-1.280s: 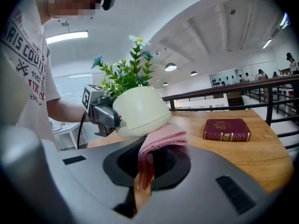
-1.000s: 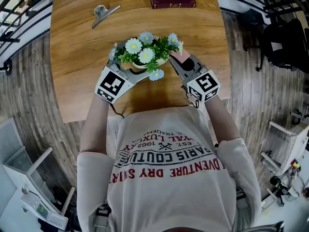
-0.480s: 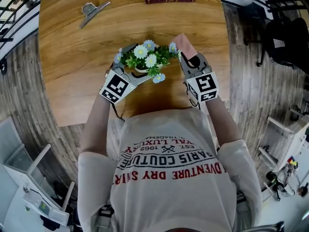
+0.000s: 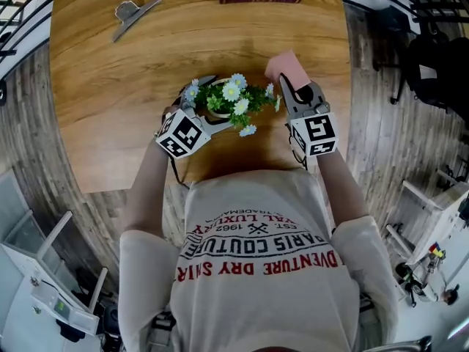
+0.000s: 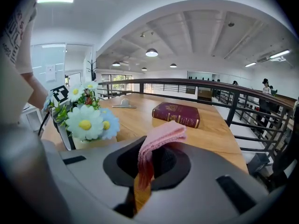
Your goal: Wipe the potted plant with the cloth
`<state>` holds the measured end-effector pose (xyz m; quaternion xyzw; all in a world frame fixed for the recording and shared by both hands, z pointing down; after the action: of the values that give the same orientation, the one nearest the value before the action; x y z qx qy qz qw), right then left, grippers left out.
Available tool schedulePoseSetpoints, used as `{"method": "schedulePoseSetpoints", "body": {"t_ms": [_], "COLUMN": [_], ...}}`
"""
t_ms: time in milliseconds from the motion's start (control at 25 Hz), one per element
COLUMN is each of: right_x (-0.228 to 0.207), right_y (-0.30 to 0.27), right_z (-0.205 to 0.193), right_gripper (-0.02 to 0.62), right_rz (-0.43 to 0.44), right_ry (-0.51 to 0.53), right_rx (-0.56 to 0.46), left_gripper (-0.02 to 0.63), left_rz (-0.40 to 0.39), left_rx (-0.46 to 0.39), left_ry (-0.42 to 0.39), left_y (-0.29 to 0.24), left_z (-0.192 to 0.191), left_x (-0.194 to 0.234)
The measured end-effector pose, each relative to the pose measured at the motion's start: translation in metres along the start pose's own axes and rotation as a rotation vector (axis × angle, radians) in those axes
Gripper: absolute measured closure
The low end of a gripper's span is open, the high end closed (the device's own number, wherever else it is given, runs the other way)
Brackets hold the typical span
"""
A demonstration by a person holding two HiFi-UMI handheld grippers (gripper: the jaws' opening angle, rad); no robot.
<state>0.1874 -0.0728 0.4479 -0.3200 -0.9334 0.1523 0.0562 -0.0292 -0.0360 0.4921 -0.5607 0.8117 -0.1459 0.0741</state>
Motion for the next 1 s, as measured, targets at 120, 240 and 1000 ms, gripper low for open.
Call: {"method": "schedulePoseSetpoints", "body": {"t_ms": [120, 240, 1000], "right_x": [-0.004, -0.005, 0.024], "right_y": [-0.004, -0.006, 0.018], "right_z": [-0.004, -0.004, 0.057], "right_gripper": [0.558, 0.558, 0.558], "right_rz": [-0.003, -0.001, -0.01], "right_ry": [-0.011, -0.015, 0.093], "right_rx": [0.002, 0.0, -0.134], "left_gripper": [0.089, 0.088, 0.089], "left_rz": [0.008, -0.004, 0.306], "left_rx": [-0.006, 0.011, -0.208], "left_ry": [-0.039, -0.106, -0.089], "left_y": [-0.006, -0.01, 0.065], "left_z": [-0.001, -0.003, 0.074], "left_x": [0.004, 0.004, 0.005]}}
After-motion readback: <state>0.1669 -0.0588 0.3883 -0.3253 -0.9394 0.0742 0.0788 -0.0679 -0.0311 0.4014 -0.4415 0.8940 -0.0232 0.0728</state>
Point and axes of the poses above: the fingertips, and each gripper's own axes: y backward along the fingers, x to its left, z out of its top, the point moved 8 cm from there along y, backward along the fingers, and after that the axes turned 13 degrees about -x, right-handed, at the moved point
